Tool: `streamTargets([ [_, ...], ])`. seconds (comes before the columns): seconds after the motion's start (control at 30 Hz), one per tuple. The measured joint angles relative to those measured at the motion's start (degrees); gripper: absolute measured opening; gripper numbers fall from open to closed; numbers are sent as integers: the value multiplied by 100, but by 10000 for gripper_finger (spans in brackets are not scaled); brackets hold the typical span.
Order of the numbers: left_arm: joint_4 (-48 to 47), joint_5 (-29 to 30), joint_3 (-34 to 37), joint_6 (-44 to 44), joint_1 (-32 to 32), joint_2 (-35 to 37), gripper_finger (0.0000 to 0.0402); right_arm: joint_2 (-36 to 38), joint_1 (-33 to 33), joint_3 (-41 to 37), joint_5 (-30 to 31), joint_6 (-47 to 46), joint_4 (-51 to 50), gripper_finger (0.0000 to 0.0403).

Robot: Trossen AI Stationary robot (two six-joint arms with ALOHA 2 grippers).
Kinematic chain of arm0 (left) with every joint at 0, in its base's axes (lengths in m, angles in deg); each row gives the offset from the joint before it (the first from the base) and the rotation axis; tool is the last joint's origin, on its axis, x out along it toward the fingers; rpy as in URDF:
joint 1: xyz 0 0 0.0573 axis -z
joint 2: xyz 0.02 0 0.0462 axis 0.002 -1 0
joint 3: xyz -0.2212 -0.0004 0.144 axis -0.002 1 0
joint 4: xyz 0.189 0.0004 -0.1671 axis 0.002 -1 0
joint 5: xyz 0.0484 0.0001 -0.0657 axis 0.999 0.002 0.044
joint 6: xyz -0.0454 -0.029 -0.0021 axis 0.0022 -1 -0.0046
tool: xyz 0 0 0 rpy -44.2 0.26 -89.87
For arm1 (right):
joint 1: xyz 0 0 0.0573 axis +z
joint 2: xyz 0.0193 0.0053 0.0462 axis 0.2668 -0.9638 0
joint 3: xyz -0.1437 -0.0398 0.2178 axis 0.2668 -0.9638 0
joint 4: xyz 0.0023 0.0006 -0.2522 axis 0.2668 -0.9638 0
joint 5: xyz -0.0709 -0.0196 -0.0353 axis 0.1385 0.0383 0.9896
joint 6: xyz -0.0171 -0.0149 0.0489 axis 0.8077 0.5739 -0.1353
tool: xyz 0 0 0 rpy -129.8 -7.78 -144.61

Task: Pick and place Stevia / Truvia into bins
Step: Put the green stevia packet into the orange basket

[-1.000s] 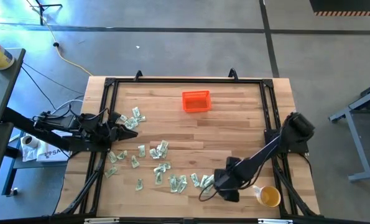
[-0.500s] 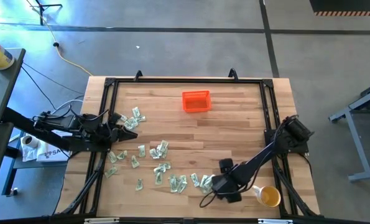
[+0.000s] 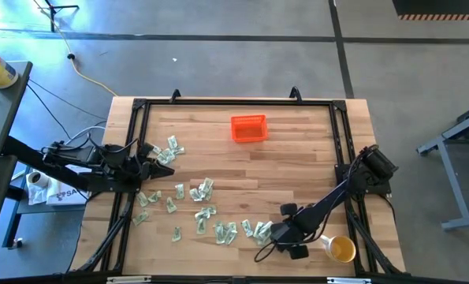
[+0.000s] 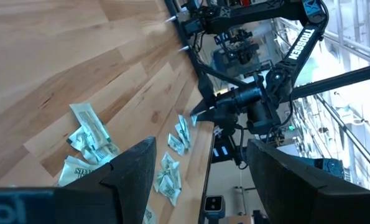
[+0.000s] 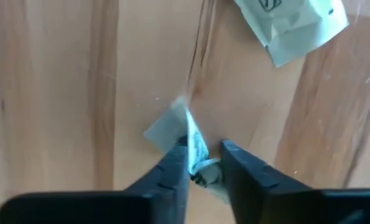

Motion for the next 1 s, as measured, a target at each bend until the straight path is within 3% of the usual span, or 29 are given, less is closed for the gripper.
streamTargets([
  [0.1,0,60,0,-7,0,0,285,104,-154,-14,-295,-339,-35,17],
  [0.23,2,191,-1,-17,0,0,285,405,-459,-71,155,-1215,-286,15],
  [0.43,2,254,-1,-15,0,0,285,1262,-1409,-49,1482,-2240,-570,6],
  [0.63,2,287,0,-10,-2,0,285,1965,-3172,-38,3142,-2459,-328,5],
  [0.7,2,294,0,-9,-2,0,285,2005,-3841,-38,3188,-2099,272,5],
  [0.83,-6,340,0,-4,0,0,285,1831,-4976,-34,2539,-1245,1564,8],
  [1.0,3,623,-2,-114,-1,0,285,1308,-5946,-34,1955,-859,2148,3],
])
